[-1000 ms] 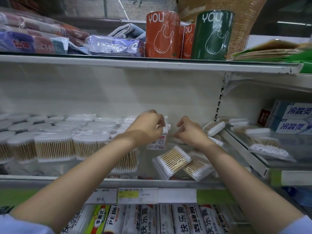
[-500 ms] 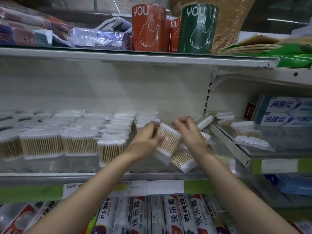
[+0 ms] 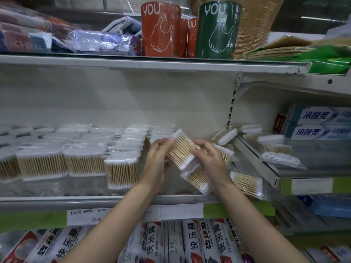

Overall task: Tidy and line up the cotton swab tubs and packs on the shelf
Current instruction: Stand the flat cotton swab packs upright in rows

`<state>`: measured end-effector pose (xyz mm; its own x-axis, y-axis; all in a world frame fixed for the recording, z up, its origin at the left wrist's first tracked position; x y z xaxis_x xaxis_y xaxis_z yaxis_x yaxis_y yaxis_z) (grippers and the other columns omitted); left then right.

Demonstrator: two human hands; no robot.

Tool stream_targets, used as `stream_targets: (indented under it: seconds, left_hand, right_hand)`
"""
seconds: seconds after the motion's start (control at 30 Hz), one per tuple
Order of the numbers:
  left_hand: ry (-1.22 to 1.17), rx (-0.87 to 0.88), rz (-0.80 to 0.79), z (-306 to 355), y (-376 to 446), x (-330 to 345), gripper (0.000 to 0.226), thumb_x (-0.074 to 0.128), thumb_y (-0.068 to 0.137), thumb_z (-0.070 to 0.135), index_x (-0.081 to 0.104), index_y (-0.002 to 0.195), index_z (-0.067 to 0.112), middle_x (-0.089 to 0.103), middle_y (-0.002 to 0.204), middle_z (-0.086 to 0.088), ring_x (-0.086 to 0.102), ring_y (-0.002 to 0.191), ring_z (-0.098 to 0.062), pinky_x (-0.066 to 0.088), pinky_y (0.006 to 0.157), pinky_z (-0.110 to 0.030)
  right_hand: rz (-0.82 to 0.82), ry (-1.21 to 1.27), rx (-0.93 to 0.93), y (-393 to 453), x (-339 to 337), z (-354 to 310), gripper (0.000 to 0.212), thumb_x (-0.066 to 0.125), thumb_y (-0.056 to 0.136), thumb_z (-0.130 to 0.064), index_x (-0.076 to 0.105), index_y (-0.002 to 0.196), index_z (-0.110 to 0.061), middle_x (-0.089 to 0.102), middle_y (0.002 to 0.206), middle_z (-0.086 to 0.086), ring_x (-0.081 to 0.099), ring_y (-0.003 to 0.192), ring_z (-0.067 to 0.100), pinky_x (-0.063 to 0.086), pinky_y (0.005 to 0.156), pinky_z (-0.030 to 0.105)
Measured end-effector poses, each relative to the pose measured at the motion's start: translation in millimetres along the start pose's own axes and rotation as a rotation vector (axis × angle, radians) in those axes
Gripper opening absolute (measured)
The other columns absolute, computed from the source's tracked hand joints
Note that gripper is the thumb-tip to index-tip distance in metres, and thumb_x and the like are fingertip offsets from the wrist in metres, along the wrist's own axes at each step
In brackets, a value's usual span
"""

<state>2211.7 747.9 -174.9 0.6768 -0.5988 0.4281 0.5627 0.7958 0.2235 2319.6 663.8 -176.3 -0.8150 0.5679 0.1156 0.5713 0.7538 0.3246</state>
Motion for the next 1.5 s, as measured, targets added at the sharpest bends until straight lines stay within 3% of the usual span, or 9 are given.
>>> stream_targets:
  seconds: [0.13, 0.3, 0.47, 0.7, 0.87, 0.97, 1.1, 1.27, 1.5]
  left_hand:
    - [-0.054, 0.01, -0.018, -0.1, 0.0, 2.1, 0.008, 0.051, 0.092, 0.012, 0.059, 0.093, 0.012, 0.065, 0.084, -0.003, 0.06, 0.076, -0.013, 0.047, 0.068, -0.024]
    - [-0.154, -0.055, -0.014, -2.6, 1.3, 1.2, 0.012, 0.049, 0.091, 0.002, 0.05, 0.103, 0.004, 0.067, 0.09, -0.011, 0.062, 0.08, -0.02, 0.048, 0.074, -0.027]
    - [0.177, -0.048, -0.011, -6.1, -3.6, 2.8, 0.012, 0.061, 0.087, 0.009, 0.055, 0.097, 0.011, 0.064, 0.09, -0.006, 0.064, 0.076, -0.014, 0.052, 0.07, -0.027]
    - [0.728, 0.404, 0.149, 7.6, -14.9, 6.9, 0.033, 0.076, 0.076, 0.023, 0.046, 0.09, 0.025, 0.05, 0.099, -0.001, 0.052, 0.087, -0.013, 0.043, 0.072, -0.017]
    - [0.658, 0.259, 0.026, 1.0, -13.5, 8.7, 0.036, 0.076, 0.074, 0.032, 0.052, 0.1, 0.029, 0.055, 0.108, 0.01, 0.054, 0.1, -0.003, 0.044, 0.082, -0.016]
    - [0.462, 0.158, 0.02, 1.3, -11.7, 7.1, 0.022, 0.069, 0.082, 0.026, 0.057, 0.1, 0.025, 0.062, 0.101, 0.008, 0.059, 0.095, -0.007, 0.046, 0.08, -0.016]
    - [0.266, 0.001, 0.035, -2.6, -6.2, 2.0, 0.031, 0.069, 0.071, 0.047, 0.068, 0.089, 0.023, 0.07, 0.092, -0.004, 0.064, 0.093, -0.026, 0.047, 0.087, -0.042]
    - [0.032, -0.062, 0.074, -0.6, -4.8, 6.2, 0.022, 0.045, 0.097, 0.02, 0.063, 0.091, 0.009, 0.07, 0.08, -0.007, 0.067, 0.07, -0.016, 0.053, 0.068, -0.032]
    - [0.49, 0.031, 0.018, 20.5, -8.5, 3.8, 0.023, 0.048, 0.097, 0.027, 0.066, 0.087, 0.017, 0.071, 0.09, -0.008, 0.065, 0.083, -0.022, 0.05, 0.082, -0.037]
  right_hand:
    - [0.009, 0.203, 0.036, -0.1, -4.6, 1.1, 0.043, 0.067, 0.071, -0.036, 0.059, 0.11, -0.021, 0.07, 0.096, 0.006, 0.066, 0.085, 0.019, 0.053, 0.076, 0.034]
    - [-0.079, 0.111, 0.035, -1.0, 0.2, 3.7, 0.02, 0.066, 0.081, -0.019, 0.061, 0.1, -0.015, 0.072, 0.091, -0.005, 0.066, 0.089, 0.013, 0.049, 0.078, 0.031]
    - [-0.03, 0.23, 0.008, 0.4, -2.4, 3.6, 0.012, 0.052, 0.093, -0.01, 0.059, 0.102, -0.011, 0.071, 0.094, 0.002, 0.067, 0.089, 0.017, 0.052, 0.074, 0.027]
    - [0.004, 0.191, 0.008, 0.4, -4.0, 4.1, 0.005, 0.053, 0.093, -0.017, 0.055, 0.089, -0.016, 0.065, 0.086, 0.001, 0.062, 0.083, 0.016, 0.048, 0.079, 0.035]
    - [-0.052, 0.159, -0.027, -2.4, -3.6, 0.2, 0.018, 0.048, 0.094, -0.026, 0.059, 0.085, -0.014, 0.063, 0.073, -0.005, 0.059, 0.066, 0.005, 0.046, 0.058, 0.018]
    - [-0.074, 0.136, -0.04, -1.5, -4.2, -0.3, 0.022, 0.046, 0.096, -0.016, 0.066, 0.09, -0.012, 0.068, 0.086, 0.0, 0.062, 0.082, 0.01, 0.05, 0.066, 0.022]
    - [-0.08, 0.053, -0.054, -1.8, -2.1, 0.4, 0.02, 0.054, 0.09, -0.001, 0.069, 0.093, -0.015, 0.069, 0.09, -0.002, 0.063, 0.082, 0.009, 0.051, 0.069, 0.024]
    - [-0.001, 0.115, -0.008, 1.0, -3.3, 4.9, 0.019, 0.063, 0.085, -0.004, 0.053, 0.101, -0.009, 0.059, 0.09, 0.004, 0.059, 0.072, 0.01, 0.048, 0.057, 0.021]
    - [-0.075, 0.084, 0.015, 5.3, -0.8, -5.6, 0.014, 0.059, 0.086, -0.001, 0.061, 0.095, -0.012, 0.062, 0.084, 0.004, 0.052, 0.07, 0.016, 0.039, 0.054, 0.022]
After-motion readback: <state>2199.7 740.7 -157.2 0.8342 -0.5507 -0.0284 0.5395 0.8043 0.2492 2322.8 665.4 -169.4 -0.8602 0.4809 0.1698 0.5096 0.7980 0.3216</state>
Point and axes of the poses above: each hand's wrist, its own y-axis towards the middle knuckle, its own x-axis out of the palm, z = x × y, the point moved 3 cm from there along y, towards the middle knuckle
